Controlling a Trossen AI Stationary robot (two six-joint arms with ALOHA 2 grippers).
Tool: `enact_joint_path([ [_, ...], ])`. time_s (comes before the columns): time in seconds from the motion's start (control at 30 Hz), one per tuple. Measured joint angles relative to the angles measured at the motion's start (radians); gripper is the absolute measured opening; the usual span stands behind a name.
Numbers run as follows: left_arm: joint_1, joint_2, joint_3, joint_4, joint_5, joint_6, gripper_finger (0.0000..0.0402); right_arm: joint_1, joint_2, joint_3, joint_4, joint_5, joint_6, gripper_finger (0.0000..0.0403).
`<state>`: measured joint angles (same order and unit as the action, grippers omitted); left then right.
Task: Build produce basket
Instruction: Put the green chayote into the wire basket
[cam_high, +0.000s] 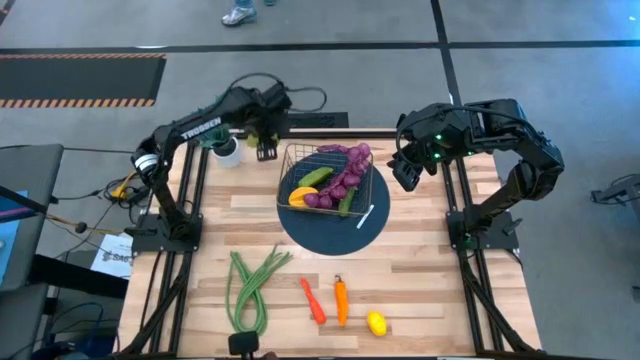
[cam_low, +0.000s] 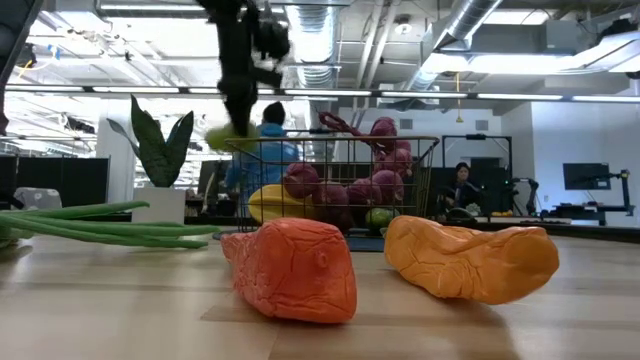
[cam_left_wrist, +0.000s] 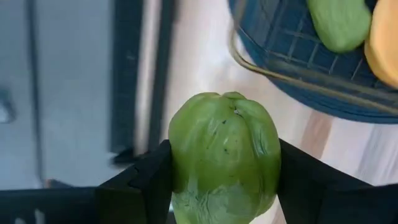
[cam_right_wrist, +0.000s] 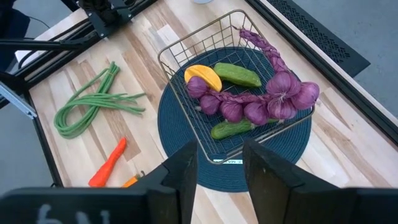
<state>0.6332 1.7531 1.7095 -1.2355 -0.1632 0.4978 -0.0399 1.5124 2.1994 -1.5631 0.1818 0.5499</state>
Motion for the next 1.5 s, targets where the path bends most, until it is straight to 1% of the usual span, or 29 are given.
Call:
enact_joint_path([
  [0.1,-0.034,-0.001,0.161,-0.081,0.020,-0.024,0.0198,0.000,0.000,0.000,0.000,0.000,-0.005,0.0143],
  [0.23,-0.106,-0.002,0.333,-0.139,0.162,-0.053,0.0198,0.000,0.000,0.000,0.000,0.000,-0.013,0.0139],
  [0.33,-0.181,-0.003,0.399,-0.146,0.231,-0.059,0.0198,0.000,0.000,0.000,0.000,0.000,-0.024,0.0139],
  [0.43,-0.262,-0.003,0.410,-0.157,0.239,-0.080,0.0198,0.000,0.000,0.000,0.000,0.000,-0.028,0.0139],
  [0.6,-0.371,-0.001,0.346,-0.159,0.260,-0.116,0.0198,0.000,0.000,0.000,0.000,-0.001,-0.036,0.0137],
  [0.77,-0.428,-0.001,0.215,-0.057,0.179,-0.158,0.0198,0.000,0.000,0.000,0.000,-0.001,-0.038,0.0137],
  [1.0,-0.406,0.000,-0.005,0.127,0.090,-0.193,0.0198,0.000,0.000,0.000,0.000,-0.002,-0.050,0.0138],
  [1.13,-0.369,0.001,-0.098,0.201,0.082,-0.214,0.0198,0.000,0.000,0.000,-0.001,-0.003,-0.057,0.0138],
  [1.27,-0.342,0.000,-0.143,0.236,0.095,-0.238,0.0198,0.000,0.000,0.000,0.000,-0.007,-0.061,0.0137],
  [1.4,-0.332,0.000,-0.148,0.259,0.122,-0.243,0.0198,0.000,0.000,0.000,-0.001,-0.009,-0.061,0.0138],
  [1.5,-0.331,0.000,-0.148,0.288,0.118,-0.228,0.0198,0.000,0.000,0.000,-0.001,-0.012,-0.061,0.0139],
])
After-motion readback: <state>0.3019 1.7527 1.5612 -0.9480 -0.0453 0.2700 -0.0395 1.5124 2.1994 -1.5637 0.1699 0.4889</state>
